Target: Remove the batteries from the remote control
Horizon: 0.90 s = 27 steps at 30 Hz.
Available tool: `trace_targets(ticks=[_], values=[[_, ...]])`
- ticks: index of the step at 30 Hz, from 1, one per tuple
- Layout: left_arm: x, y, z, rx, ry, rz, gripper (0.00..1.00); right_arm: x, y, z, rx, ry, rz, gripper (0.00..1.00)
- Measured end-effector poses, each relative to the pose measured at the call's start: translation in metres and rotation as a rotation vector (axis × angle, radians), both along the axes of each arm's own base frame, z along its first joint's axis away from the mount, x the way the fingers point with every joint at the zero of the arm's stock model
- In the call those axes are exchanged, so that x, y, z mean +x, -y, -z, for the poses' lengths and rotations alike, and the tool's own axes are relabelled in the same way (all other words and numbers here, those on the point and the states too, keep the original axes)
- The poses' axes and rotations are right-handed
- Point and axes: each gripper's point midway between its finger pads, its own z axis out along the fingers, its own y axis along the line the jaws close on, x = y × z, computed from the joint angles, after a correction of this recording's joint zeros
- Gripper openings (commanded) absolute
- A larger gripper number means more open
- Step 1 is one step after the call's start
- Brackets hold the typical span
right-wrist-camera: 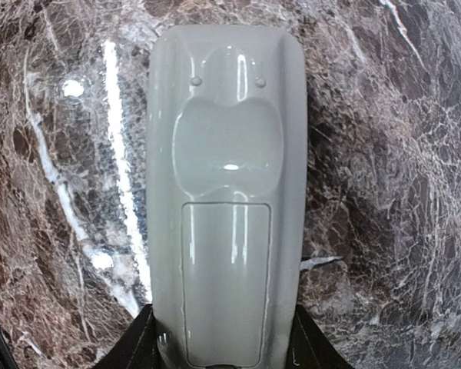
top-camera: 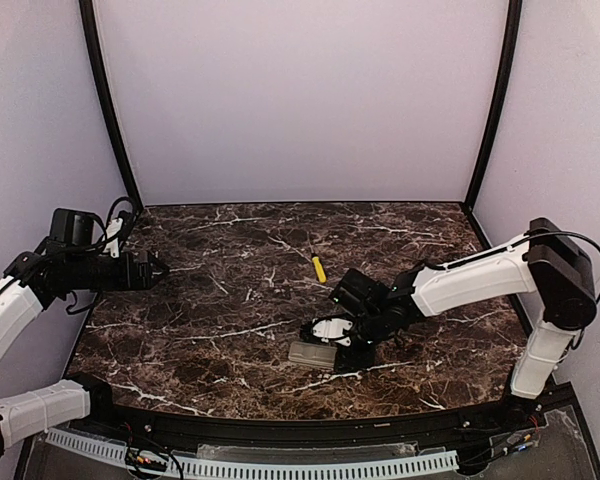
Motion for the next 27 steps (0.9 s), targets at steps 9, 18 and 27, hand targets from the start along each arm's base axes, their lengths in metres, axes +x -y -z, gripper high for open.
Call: trace_targets(ticks=[9,18,27], values=[[0.000,0.000,0.000,0.000,-0.001,0.000,0.98,0.000,-0.001,0.000,0.021,0.005,-0.006,0.11],[0.000,0.001,0.001,-0.004,-0.004,0.005,0.99,0.001,0.000,-0.002,0.020,0.015,-0.003,0.07],[-0.005,0.007,-0.003,-0.026,-0.031,0.037,0.98,0.011,0.001,-0.026,0.051,0.092,0.015,0.03]])
